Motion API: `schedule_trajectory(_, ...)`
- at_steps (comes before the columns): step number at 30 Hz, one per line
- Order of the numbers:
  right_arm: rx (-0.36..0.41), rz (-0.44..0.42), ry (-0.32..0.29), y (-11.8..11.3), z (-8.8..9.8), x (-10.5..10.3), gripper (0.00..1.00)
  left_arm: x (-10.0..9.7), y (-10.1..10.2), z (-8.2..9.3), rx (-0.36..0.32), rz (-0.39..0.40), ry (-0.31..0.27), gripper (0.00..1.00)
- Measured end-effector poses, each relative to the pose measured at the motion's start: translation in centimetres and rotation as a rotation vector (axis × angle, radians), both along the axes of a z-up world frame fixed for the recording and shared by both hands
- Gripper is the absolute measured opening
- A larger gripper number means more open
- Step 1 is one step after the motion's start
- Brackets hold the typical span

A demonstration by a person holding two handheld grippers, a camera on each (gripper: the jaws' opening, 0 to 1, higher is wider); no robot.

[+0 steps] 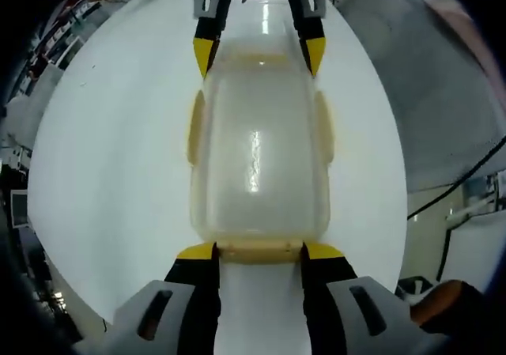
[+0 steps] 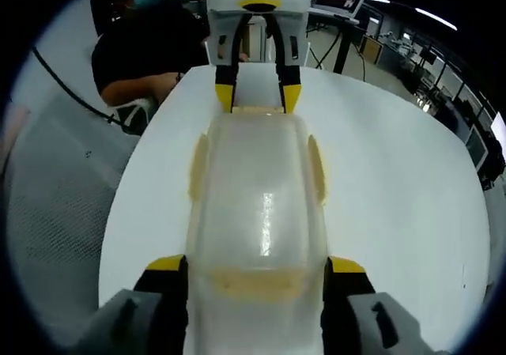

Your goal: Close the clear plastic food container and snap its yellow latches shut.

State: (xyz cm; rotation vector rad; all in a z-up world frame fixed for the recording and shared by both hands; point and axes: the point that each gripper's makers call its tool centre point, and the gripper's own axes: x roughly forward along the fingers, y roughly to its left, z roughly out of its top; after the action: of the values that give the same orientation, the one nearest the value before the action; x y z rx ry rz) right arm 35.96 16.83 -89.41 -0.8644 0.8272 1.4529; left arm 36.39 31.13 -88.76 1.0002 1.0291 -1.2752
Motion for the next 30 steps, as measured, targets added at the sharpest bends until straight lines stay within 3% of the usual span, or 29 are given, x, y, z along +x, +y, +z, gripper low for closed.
schedule_trajectory(2, -0.012, 0.026, 0.000, -0.4, 0.0, -0.2, 0.66, 0.0, 0.1, 0.0, -0.001, 0.001, 0.000, 0.38)
schedule_trajectory(4, -0.031, 0.064, -0.003, -1.2, 0.2, -0.4, 0.57, 0.0, 0.1, 0.0, 0.000, -0.009, -0.001, 0.38)
schedule_trajectory(8, -0.054, 0.007, -0.005, -2.5, 0.3, 0.3, 0.37, 0.1, 0.0, -0.1, -0.005, 0.018, 0.000, 0.37)
schedule_trajectory(9, -0.065, -0.042, 0.004, -2.9, 0.1, 0.3, 0.37, 0.1, -0.1, -0.1, -0.005, 0.034, 0.001, 0.37)
schedule_trajectory(10, -0.041, -0.016, -0.001, -2.4, 0.0, 0.3, 0.37, 0.1, 0.0, -0.2, -0.002, 0.019, -0.002, 0.37)
schedule_trajectory(14, -0.052, -0.014, -0.011, -2.3, 0.0, 0.2, 0.37, 0.0, -0.1, -0.1, -0.021, 0.061, -0.001, 0.37)
schedule_trajectory(22, -0.059, -0.011, -0.011, -2.6, 0.2, 0.1, 0.36, -0.1, -0.6, -0.1, -0.011, 0.069, -0.009, 0.37)
schedule_trajectory(30, -0.047, 0.004, -0.013, -3.0, 2.5, 0.2, 0.36, -0.2, -0.9, 2.3, -0.022, 0.090, 0.000, 0.37)
